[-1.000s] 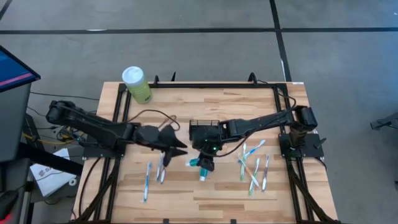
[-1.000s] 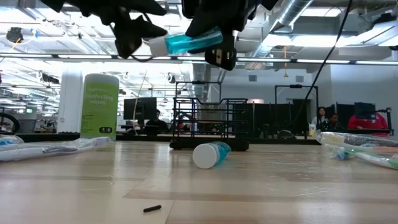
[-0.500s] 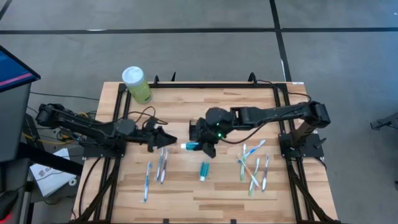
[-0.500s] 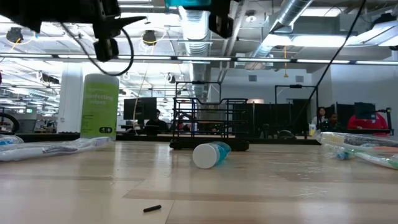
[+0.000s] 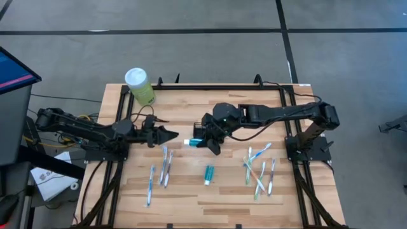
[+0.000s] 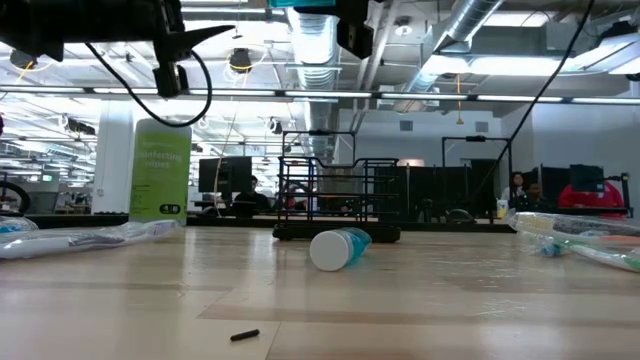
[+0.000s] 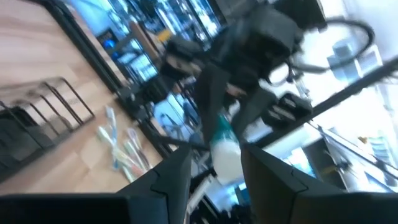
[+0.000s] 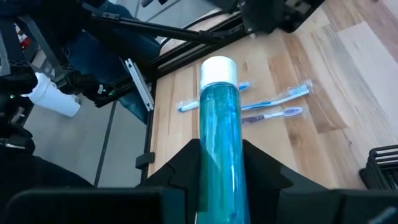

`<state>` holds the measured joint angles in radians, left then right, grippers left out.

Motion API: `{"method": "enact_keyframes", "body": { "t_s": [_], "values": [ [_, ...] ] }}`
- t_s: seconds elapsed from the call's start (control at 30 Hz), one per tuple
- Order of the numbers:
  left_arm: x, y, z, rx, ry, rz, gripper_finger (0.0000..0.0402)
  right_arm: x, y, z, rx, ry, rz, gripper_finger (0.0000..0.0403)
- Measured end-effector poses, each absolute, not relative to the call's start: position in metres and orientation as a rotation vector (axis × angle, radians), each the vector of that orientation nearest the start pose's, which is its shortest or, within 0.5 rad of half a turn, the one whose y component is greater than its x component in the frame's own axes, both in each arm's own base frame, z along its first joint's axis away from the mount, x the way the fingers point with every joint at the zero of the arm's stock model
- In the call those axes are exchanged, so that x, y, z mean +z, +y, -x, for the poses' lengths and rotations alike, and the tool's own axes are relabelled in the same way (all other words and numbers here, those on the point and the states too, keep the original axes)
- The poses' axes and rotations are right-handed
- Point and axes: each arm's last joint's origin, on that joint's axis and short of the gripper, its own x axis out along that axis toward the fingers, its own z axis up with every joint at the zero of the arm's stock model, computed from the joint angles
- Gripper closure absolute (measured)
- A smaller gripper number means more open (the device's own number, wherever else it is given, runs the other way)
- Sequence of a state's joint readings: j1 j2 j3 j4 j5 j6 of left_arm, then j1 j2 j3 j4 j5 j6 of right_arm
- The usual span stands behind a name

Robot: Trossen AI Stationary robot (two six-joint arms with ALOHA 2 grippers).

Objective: Pick & Place toothbrushing station
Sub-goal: Put the left blue mouthwash into the black mesh organizer

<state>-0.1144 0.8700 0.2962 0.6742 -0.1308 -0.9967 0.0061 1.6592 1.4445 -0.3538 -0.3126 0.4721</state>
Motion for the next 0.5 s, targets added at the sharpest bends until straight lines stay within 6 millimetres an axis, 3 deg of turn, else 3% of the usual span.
{"method": "enact_keyframes", "body": {
  "t_s": [0.2, 0.5],
  "values": [
    [0.224, -0.012, -0.190, -0.070, -0.021, 1.109, 0.0257, 0.322, 0.002, -0.376, 0.145, 0.621, -0.550, 0.0317],
    [0.224, -0.001, -0.193, -0.038, -0.066, 1.101, 0.0181, 0.321, -0.003, -0.376, 0.134, 0.619, -0.554, 0.0317]
  ]
}}
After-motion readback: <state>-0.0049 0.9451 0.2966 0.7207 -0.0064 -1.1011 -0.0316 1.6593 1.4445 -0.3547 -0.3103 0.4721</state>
